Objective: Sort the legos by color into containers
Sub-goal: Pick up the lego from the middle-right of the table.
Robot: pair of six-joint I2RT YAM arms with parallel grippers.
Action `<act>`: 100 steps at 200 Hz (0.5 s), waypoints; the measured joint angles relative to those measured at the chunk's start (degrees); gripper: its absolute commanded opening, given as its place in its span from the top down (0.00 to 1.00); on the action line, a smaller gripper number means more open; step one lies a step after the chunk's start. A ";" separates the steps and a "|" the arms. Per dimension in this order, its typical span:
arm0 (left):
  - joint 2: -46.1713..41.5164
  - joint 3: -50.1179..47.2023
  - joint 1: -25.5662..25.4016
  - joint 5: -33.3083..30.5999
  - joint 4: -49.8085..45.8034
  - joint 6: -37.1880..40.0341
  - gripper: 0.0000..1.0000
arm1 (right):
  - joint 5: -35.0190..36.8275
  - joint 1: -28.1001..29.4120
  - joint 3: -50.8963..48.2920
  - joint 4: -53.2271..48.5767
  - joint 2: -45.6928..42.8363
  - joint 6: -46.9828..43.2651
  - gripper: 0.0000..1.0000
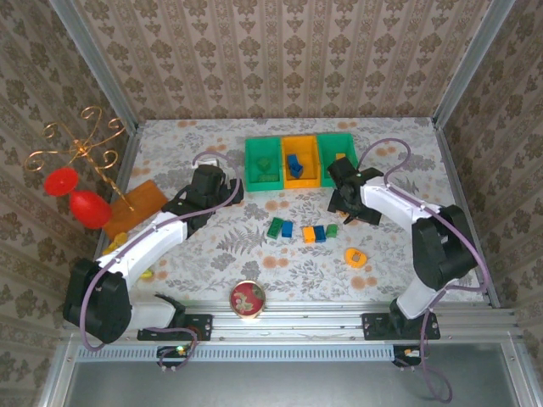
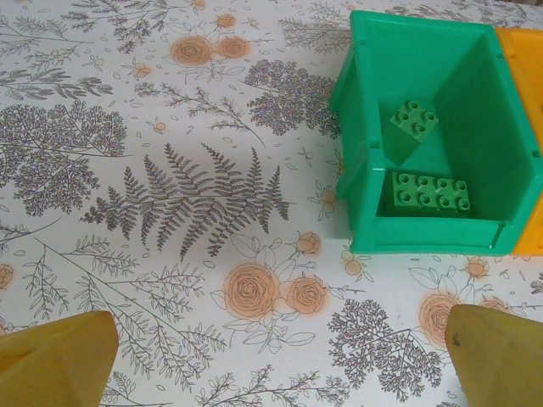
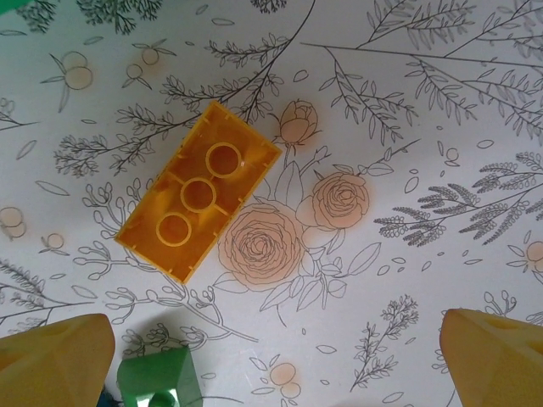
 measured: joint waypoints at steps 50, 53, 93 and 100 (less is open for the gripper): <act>0.00 -0.20 0.13 -0.02 0.00 0.02 0.00 | 0.09 -0.44 1.33 0.04 2.73 1.05 0.00; 0.00 -0.20 0.13 -0.02 0.02 0.00 0.00 | 0.09 -0.42 1.38 0.04 2.82 1.11 0.00; 0.02 -0.20 0.46 0.02 0.00 0.00 0.00 | -0.31 -1.20 1.49 0.33 3.89 1.14 0.00; 0.02 -0.20 0.50 0.02 0.00 0.00 0.00 | -0.37 -1.38 1.51 0.48 4.09 1.14 0.00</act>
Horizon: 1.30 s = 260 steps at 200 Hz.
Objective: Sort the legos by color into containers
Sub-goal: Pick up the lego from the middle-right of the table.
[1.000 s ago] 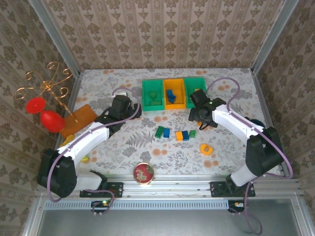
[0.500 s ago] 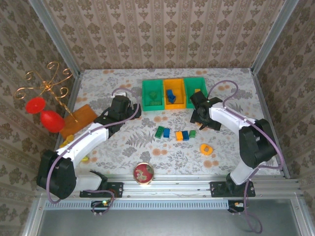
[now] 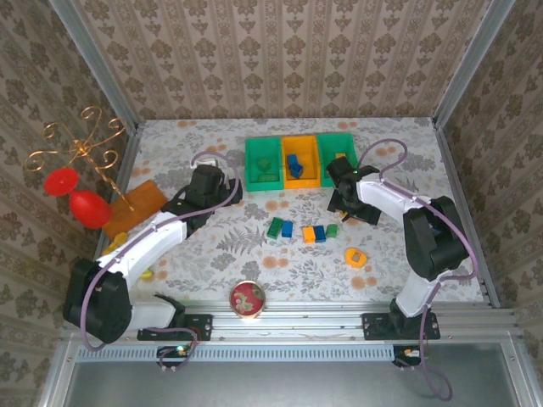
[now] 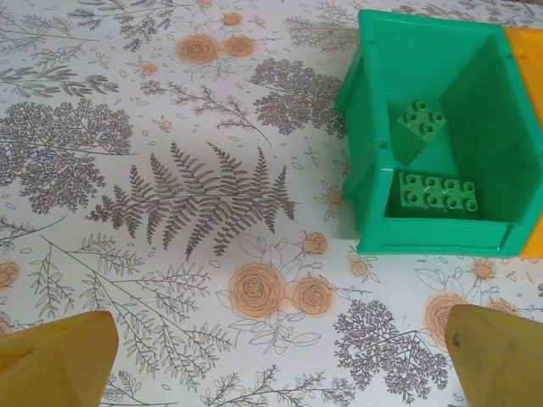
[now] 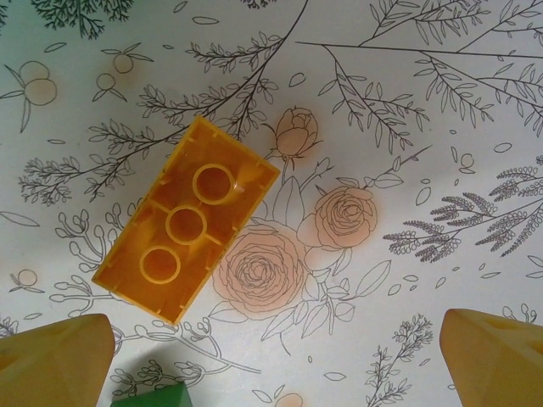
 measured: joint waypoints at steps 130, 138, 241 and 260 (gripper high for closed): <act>0.00 0.00 0.00 0.42 0.00 0.00 0.00 | -1.95 -1.53 1.95 2.45 3.52 -0.22 0.00; 0.00 0.00 0.00 0.44 0.00 0.00 0.00 | -2.16 -1.70 2.01 2.82 3.74 -0.24 0.00; 0.00 0.00 0.00 0.61 0.00 0.00 0.00 | -4.63 -2.38 4.37 6.82 9.51 -1.14 0.13; 0.00 0.00 0.02 0.61 0.00 0.00 0.00 | -4.79 -2.56 4.35 7.48 10.01 -1.55 0.20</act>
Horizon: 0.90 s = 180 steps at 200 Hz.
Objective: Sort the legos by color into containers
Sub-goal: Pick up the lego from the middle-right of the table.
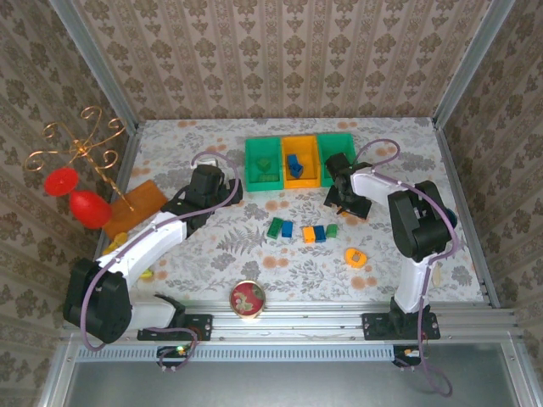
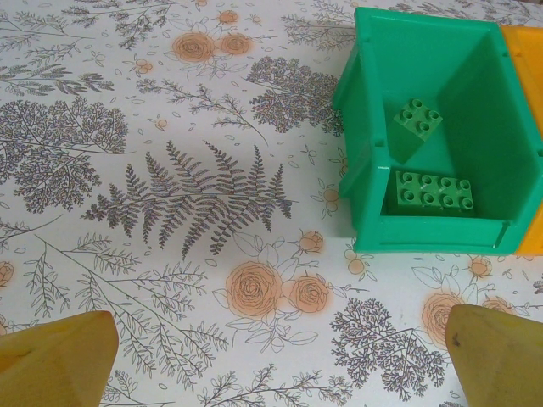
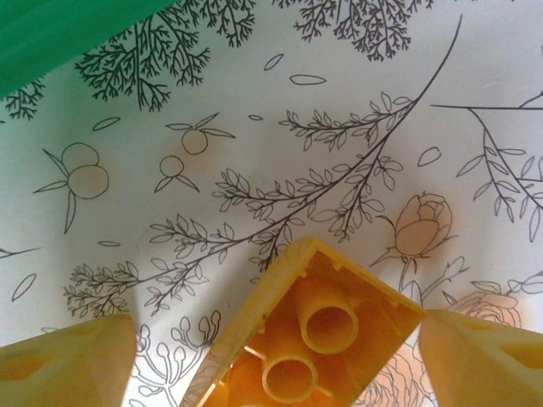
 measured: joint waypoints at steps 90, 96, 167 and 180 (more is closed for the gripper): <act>0.00 0.00 0.04 0.02 0.00 0.00 0.00 | -1.25 -0.28 -0.17 1.46 0.11 -0.46 0.51; 0.00 0.00 0.04 0.02 0.00 -0.02 0.00 | -1.25 -0.35 -0.31 1.57 0.09 -0.57 0.53; 0.00 0.00 0.33 0.00 0.00 -0.02 0.00 | -1.64 -0.46 -1.40 1.99 -0.55 -1.46 0.69; 0.00 0.00 0.35 -0.02 0.00 -0.02 0.00 | -1.66 -0.46 -1.62 1.95 -0.92 -1.49 0.72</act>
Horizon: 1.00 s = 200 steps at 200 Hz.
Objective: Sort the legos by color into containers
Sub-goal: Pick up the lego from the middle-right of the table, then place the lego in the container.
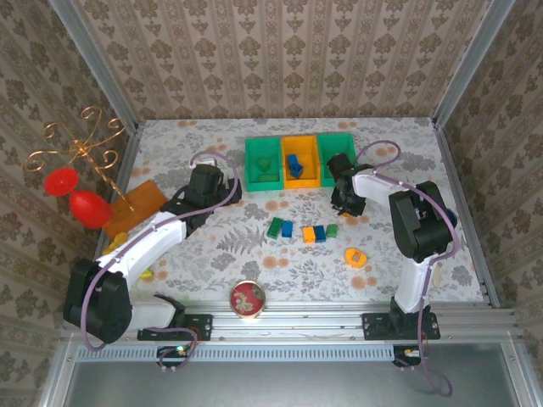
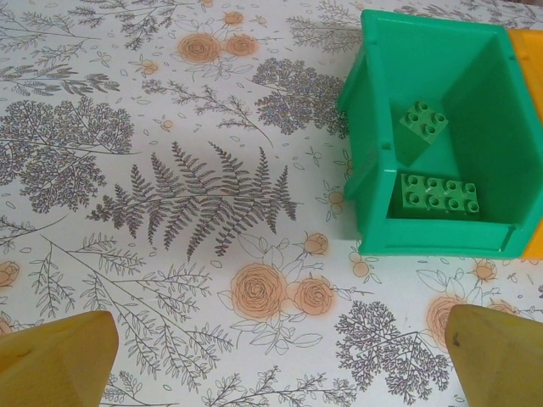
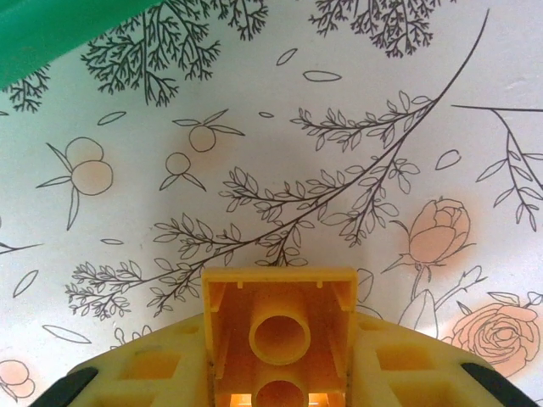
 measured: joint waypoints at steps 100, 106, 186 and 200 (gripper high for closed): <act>0.00 0.00 0.37 0.00 -0.02 0.00 0.00 | 0.70 0.00 5.49 -1.95 -3.96 -4.74 0.73; 0.00 0.00 0.37 0.02 0.00 0.00 0.00 | 0.74 0.00 6.62 -2.05 -3.96 -5.22 0.73; 0.00 -0.07 0.37 0.02 -0.02 0.00 0.00 | 1.97 0.00 23.04 -3.56 0.17 -11.93 0.73; 0.00 -0.11 0.37 0.02 -0.02 0.00 0.00 | 2.40 -0.11 25.70 -3.89 2.23 -12.98 0.73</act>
